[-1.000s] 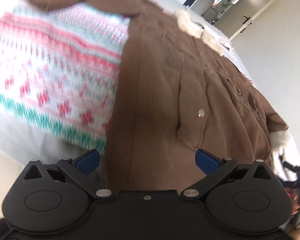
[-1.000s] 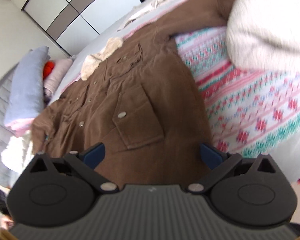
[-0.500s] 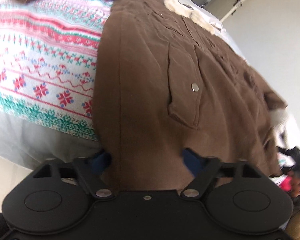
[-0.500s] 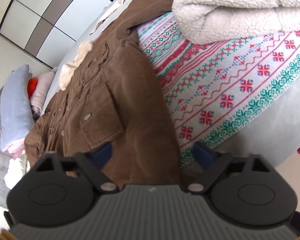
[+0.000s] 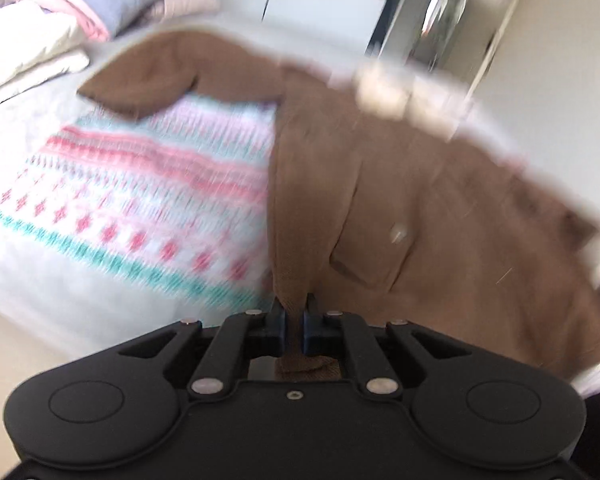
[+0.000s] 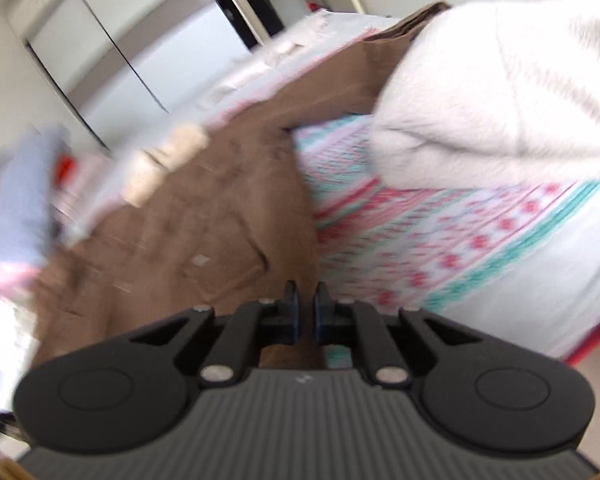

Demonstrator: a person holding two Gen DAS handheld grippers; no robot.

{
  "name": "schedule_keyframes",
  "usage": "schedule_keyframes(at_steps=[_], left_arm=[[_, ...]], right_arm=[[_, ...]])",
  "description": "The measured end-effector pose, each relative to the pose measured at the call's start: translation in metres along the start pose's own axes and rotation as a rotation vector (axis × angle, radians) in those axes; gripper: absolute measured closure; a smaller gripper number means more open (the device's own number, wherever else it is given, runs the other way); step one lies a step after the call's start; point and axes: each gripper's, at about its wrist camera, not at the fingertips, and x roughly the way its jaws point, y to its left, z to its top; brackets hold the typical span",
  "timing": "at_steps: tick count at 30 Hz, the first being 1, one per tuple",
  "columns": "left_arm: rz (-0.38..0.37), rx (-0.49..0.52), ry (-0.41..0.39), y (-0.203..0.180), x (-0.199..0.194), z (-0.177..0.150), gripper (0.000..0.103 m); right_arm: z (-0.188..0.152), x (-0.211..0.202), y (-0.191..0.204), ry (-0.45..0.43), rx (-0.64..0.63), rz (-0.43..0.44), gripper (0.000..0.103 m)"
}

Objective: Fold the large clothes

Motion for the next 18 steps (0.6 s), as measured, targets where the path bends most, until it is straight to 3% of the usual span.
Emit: schedule_keyframes(at_steps=[3, 5, 8, 9, 10, 11, 12, 13, 18], left_arm=[[0.051, 0.050, 0.113, 0.000, 0.031, -0.013, 0.090], [0.082, 0.090, 0.119, -0.007, 0.028, -0.008, 0.084], [0.159, 0.143, 0.062, -0.019, 0.009, 0.002, 0.062], [0.169, 0.147, 0.024, -0.020, 0.007, 0.012, 0.044], [0.168, 0.150, -0.022, -0.024, -0.001, 0.017, 0.030], [0.155, 0.152, -0.066, -0.028, -0.006, 0.022, 0.025], [0.130, 0.158, -0.101, -0.035, -0.008, 0.029, 0.022], [0.099, 0.165, -0.127, -0.041, -0.009, 0.034, 0.020], [-0.044, 0.176, -0.155, -0.078, 0.018, 0.051, 0.004]], right_arm=[[-0.009, 0.024, 0.004, 0.060, -0.117, -0.195, 0.098], [-0.014, 0.034, -0.002, 0.089, -0.172, -0.326, 0.098], [-0.011, 0.016, -0.006, 0.055, -0.175, -0.291, 0.094], [-0.010, 0.008, -0.004, 0.036, -0.190, -0.294, 0.092], [-0.008, 0.001, 0.001, 0.018, -0.198, -0.275, 0.077], [-0.004, -0.003, 0.009, 0.006, -0.200, -0.247, 0.053], [0.000, -0.006, 0.018, -0.009, -0.205, -0.219, 0.044], [0.004, -0.006, 0.030, -0.026, -0.220, -0.194, 0.040], [0.015, 0.019, 0.100, -0.020, -0.319, -0.082, 0.040]])
